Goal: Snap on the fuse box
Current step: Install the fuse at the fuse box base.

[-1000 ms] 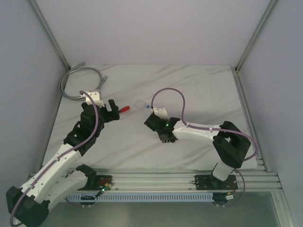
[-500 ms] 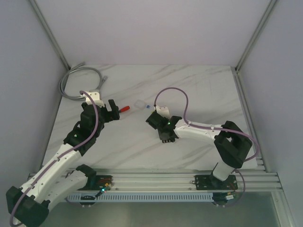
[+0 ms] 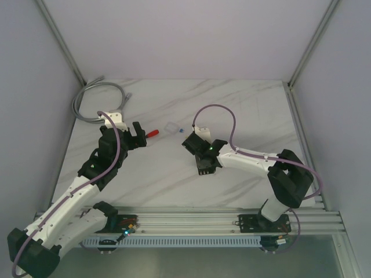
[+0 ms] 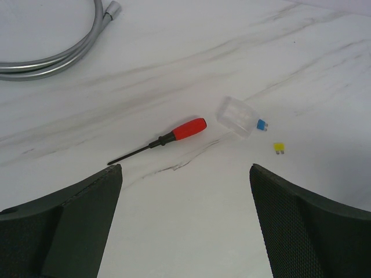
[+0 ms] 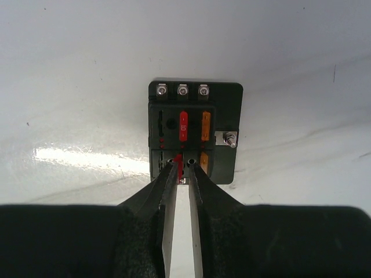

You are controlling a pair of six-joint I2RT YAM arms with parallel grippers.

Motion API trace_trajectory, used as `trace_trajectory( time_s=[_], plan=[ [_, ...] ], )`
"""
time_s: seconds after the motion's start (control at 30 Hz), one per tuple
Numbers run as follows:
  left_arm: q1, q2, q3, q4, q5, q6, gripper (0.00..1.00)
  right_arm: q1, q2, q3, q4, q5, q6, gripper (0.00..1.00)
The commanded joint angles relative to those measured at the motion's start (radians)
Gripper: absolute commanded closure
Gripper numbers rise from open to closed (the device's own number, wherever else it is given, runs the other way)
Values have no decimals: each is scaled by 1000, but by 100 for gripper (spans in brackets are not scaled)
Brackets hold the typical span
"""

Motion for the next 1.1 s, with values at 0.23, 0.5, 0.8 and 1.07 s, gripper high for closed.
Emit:
trace_trajectory(
  time_s=[0.23, 0.5, 0.8, 1.07],
  plan=[
    [5, -7, -7, 2, 15, -4, 0, -6, -20, 1, 1, -26, -11, 74],
    [5, -8, -7, 1, 16, -3, 0, -7, 22, -4, 1, -26, 3, 76],
    [6, -9, -8, 2, 16, -2, 0, -19, 10, -23, 1, -38, 28, 85],
    [5, -10, -9, 2, 18, -5, 0, -51, -28, -67, 36, -90, 34, 88]
  ],
)
